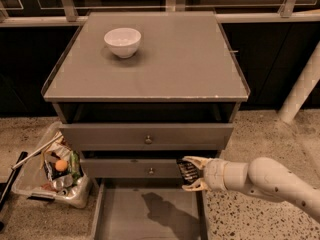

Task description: Pick rxbar chocolate from bottom drawer and place on counter

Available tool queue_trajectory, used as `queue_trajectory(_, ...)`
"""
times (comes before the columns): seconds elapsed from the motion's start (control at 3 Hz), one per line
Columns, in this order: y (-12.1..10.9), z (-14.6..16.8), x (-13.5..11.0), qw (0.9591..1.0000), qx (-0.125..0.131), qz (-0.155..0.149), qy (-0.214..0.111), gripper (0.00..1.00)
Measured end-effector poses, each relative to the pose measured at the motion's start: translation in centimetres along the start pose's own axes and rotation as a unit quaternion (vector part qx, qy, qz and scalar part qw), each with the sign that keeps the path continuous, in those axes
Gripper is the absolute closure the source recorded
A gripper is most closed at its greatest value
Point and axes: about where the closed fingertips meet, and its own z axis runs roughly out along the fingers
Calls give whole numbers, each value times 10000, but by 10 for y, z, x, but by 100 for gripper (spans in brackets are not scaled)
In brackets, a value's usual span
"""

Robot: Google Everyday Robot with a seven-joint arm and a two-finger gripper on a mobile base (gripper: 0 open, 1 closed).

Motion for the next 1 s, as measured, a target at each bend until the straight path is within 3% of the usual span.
queue_trajectory(0.33, -37, -29, -36, 9993, 77, -326, 187, 100)
queue_trajectory(0.67, -96, -53, -70, 9987, 60, -380, 346, 100)
queue_trajectory(1.0, -93, -54, -73, 9985, 62, -416, 347, 100)
